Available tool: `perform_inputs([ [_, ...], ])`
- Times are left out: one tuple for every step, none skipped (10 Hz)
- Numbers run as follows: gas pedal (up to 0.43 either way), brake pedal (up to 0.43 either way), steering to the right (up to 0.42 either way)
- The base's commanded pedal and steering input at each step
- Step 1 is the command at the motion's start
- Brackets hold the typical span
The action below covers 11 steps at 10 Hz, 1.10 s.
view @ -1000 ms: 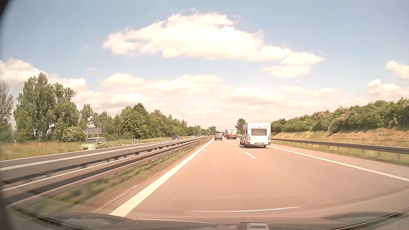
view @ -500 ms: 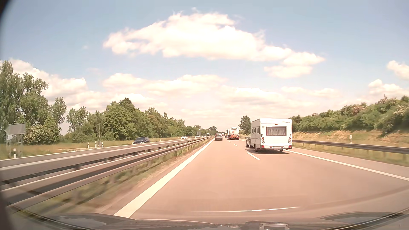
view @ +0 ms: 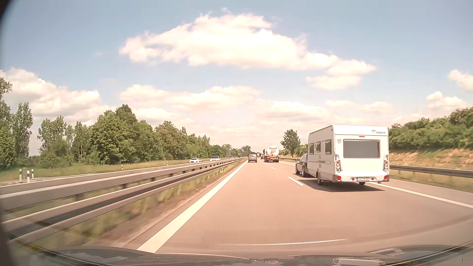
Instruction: Follow the waypoints while adhering to traffic rules and regulations
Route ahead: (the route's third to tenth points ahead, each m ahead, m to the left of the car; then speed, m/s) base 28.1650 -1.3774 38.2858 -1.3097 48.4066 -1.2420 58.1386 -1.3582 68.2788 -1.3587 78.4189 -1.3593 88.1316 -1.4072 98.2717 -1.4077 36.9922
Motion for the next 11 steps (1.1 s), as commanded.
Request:
perform_inputs([
  [0.39,0.012,-0.003],
  [0.39,0.012,-0.003],
  [0.39,0.012,-0.003],
  [0.39,0.012,-0.003],
  [0.39,0.012,-0.003],
  [0.39,0.012,-0.003],
  [0.39,0.012,-0.003],
  [0.39,0.012,-0.002],
  [0.39,0.006,-0.001],
  [0.39,0.012,0.0],
  [0.39,0.012,0.0],
])
